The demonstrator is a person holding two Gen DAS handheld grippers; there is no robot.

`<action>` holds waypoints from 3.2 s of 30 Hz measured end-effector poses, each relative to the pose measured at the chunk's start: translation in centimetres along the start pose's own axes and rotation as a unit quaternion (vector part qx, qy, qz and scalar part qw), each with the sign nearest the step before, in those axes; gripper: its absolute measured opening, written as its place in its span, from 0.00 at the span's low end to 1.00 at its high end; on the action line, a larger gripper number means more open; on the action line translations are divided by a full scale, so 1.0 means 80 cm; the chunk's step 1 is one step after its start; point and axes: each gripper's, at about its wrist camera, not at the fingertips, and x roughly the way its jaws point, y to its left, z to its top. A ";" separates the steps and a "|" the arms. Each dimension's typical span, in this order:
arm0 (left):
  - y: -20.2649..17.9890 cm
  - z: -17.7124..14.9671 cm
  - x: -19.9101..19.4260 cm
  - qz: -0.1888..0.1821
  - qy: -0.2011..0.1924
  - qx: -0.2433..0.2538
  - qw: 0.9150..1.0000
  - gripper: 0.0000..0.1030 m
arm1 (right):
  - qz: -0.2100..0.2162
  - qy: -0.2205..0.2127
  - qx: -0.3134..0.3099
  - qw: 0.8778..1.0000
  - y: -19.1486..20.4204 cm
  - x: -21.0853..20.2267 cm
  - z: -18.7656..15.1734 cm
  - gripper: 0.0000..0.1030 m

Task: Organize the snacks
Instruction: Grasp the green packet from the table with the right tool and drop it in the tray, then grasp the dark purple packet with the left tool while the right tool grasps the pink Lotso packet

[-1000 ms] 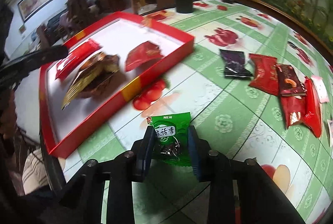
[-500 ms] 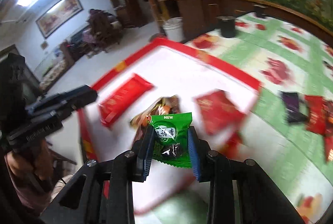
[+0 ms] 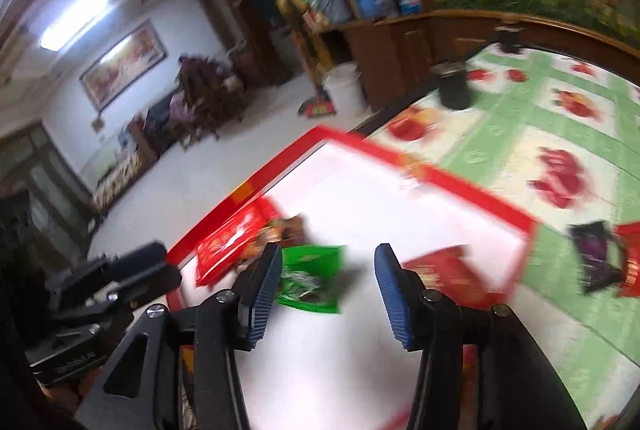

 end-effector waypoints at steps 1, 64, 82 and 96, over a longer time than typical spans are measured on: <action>-0.009 0.000 0.002 -0.004 0.002 0.007 1.000 0.38 | -0.007 -0.010 0.009 1.000 -0.016 -0.013 0.000 0.55; -0.331 0.037 0.209 -0.091 0.144 0.162 0.972 0.39 | -0.324 -0.099 0.344 0.876 -0.414 -0.235 -0.087 0.71; -0.309 0.004 0.152 -0.081 0.125 0.187 0.971 0.66 | -0.455 -0.028 0.260 0.851 -0.396 -0.215 -0.081 0.39; -0.288 -0.010 0.159 -0.087 0.124 0.165 0.975 0.62 | -0.455 -0.026 0.266 0.850 -0.397 -0.219 -0.083 0.40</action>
